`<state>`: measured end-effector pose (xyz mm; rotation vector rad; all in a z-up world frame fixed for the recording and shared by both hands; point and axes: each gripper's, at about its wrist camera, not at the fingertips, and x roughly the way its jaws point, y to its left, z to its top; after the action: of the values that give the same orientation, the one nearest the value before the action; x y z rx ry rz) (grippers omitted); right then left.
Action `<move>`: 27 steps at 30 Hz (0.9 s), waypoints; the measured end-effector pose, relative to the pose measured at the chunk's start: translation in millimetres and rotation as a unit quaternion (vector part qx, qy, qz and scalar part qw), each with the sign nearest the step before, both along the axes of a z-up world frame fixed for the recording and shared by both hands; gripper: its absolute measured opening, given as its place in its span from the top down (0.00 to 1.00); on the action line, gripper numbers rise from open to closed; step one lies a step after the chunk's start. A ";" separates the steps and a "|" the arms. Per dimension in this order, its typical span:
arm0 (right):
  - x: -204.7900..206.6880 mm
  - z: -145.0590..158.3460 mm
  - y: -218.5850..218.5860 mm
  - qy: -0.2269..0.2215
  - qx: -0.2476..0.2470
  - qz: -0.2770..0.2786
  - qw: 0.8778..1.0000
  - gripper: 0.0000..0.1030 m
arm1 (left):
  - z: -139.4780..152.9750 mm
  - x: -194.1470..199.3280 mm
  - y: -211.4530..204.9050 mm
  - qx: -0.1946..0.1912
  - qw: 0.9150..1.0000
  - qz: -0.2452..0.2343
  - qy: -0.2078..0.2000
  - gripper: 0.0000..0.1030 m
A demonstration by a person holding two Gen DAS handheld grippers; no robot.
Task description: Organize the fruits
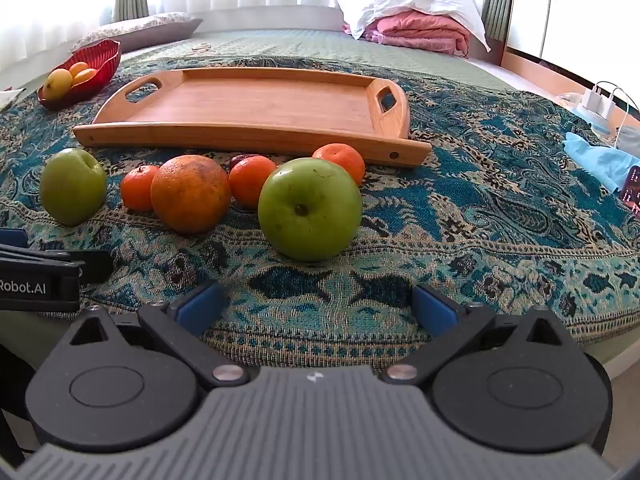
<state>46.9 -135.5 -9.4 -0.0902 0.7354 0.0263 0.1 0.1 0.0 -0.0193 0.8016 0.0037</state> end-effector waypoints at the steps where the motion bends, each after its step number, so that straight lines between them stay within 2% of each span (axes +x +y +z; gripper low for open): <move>1: 0.0 0.0 0.0 0.001 0.000 0.000 1.000 0.00 | 0.0 0.0 0.0 0.000 1.000 0.000 0.000 0.00; 27: -1.0 0.0 0.0 0.000 0.001 0.000 1.000 0.00 | -0.3 -0.3 -0.2 0.003 1.000 -0.001 0.000 0.00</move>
<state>45.9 -135.6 -9.4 -0.0881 0.7348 0.0278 -0.2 0.0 -0.2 -0.0123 0.8016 0.0053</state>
